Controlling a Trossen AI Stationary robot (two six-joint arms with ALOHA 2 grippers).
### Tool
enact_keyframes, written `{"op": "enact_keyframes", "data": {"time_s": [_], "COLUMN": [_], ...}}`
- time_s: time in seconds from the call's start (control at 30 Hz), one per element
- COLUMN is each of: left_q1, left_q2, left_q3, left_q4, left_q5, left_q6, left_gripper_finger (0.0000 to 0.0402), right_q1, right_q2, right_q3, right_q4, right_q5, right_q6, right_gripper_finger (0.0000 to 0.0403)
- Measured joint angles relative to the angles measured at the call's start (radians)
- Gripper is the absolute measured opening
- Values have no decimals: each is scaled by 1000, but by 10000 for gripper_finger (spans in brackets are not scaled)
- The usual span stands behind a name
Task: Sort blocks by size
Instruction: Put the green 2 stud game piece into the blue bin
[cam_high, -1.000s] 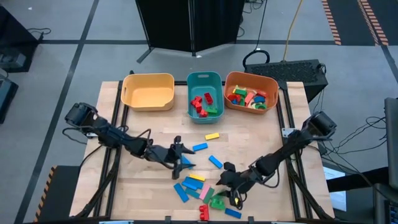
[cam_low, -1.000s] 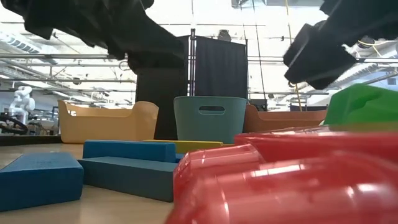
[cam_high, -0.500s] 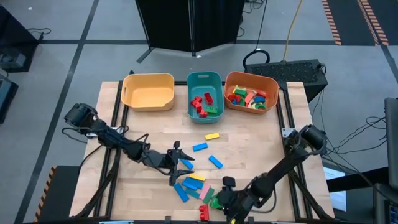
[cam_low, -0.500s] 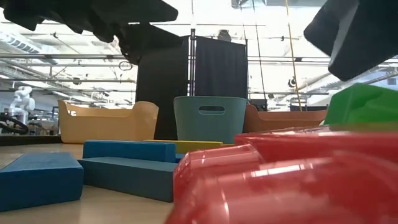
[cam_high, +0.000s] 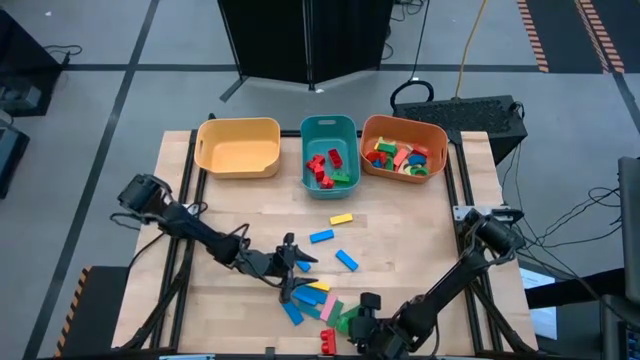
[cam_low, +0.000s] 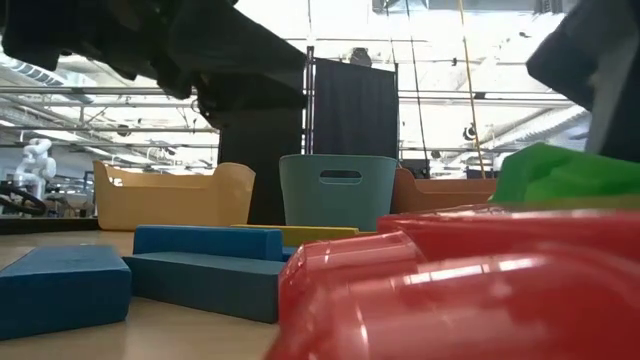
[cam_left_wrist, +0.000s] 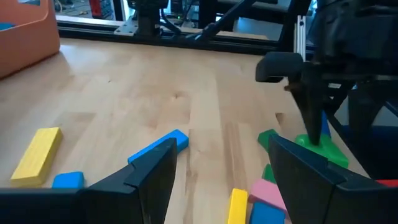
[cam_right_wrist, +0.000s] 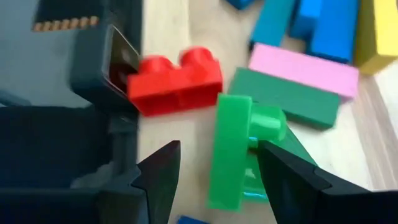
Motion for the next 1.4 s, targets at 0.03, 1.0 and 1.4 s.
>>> {"op": "enact_keyframes", "data": {"time_s": [0.03,1.0,1.4], "left_q1": [0,-6,-76], "left_q2": [8,28,29], "left_q3": [7,25,24], "left_q4": [1,-1,-52], "left_q5": [-1,-2,-108], "left_q6": [0,-44,-97], "left_gripper_finger": [241,241,241], "right_q1": [0,-62,-95], "right_q2": [2,31,20], "right_q3": [-1,1,0], "right_q4": [-5,-129,-149], "right_q5": [8,-41,-66], "right_q6": [3,-140,-218], "right_gripper_finger": [201,183,154]}}
